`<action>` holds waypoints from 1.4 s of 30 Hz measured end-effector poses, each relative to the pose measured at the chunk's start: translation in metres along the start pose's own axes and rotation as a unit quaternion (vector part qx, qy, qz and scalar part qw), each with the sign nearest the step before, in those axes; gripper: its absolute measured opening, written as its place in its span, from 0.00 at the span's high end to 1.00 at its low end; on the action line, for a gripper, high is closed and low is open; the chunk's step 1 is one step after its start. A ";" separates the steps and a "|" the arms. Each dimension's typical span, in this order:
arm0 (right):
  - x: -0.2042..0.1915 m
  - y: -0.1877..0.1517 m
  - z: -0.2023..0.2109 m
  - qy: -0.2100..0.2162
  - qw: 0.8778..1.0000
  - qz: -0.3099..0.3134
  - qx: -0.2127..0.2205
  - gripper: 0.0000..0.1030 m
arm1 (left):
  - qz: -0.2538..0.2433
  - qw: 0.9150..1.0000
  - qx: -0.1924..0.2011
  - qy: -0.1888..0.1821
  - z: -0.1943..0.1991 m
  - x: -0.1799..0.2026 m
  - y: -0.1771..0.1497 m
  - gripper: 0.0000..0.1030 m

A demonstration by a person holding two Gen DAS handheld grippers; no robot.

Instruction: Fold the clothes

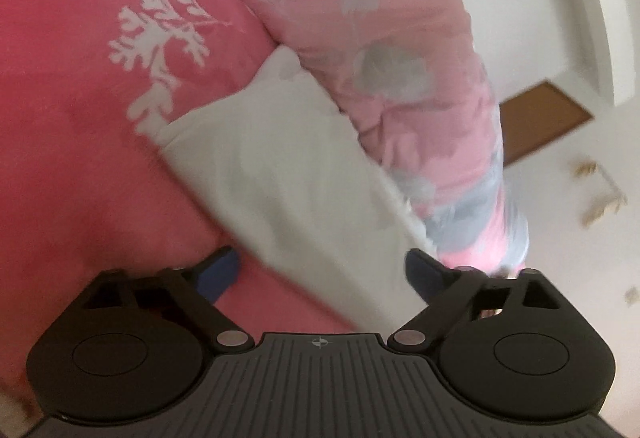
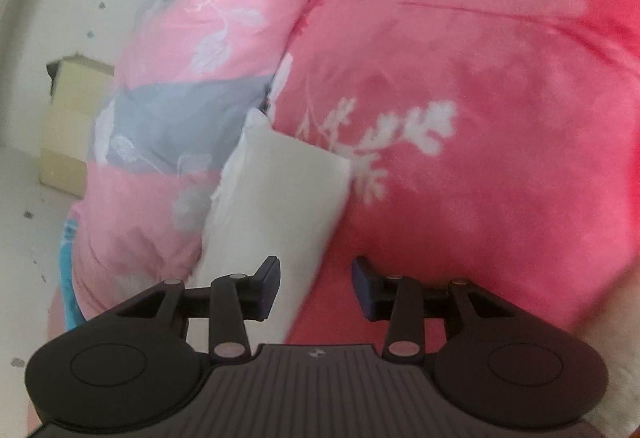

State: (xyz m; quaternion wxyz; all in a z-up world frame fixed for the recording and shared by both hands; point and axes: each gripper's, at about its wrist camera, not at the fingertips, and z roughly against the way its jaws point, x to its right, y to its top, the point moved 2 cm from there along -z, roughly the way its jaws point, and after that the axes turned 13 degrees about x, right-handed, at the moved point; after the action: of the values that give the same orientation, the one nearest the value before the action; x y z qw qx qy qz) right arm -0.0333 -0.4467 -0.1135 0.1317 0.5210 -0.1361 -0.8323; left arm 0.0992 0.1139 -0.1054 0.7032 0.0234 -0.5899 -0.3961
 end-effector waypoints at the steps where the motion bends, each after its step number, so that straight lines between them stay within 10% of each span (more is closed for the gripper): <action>1: -0.001 0.001 -0.005 0.002 1.000 -0.006 0.005 0.59 | 0.001 1.000 0.005 0.005 -0.002 0.002 0.001 0.06; 11: -0.001 0.002 -0.026 0.016 0.999 -0.028 0.013 0.60 | 0.094 0.995 0.026 0.008 0.005 -0.013 0.016 0.23; 33: 0.004 0.005 -0.030 0.053 0.998 -0.024 0.009 0.61 | 0.045 0.989 0.119 0.076 -0.019 -0.009 0.005 0.60; 37: 0.003 0.007 -0.038 0.053 0.998 -0.018 0.010 0.72 | 0.021 0.988 0.120 0.089 -0.024 -0.010 0.005 0.87; 42: 0.000 0.008 -0.036 0.058 0.998 -0.003 0.018 0.92 | -0.020 0.987 0.134 0.091 -0.014 0.001 0.003 0.94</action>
State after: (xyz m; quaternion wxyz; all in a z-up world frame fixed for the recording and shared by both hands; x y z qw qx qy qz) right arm -0.0003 -0.4576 -0.1256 0.1273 0.5710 -0.1412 -0.7987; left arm 0.1126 0.1093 -0.1077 0.7367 0.1654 -0.5704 -0.3233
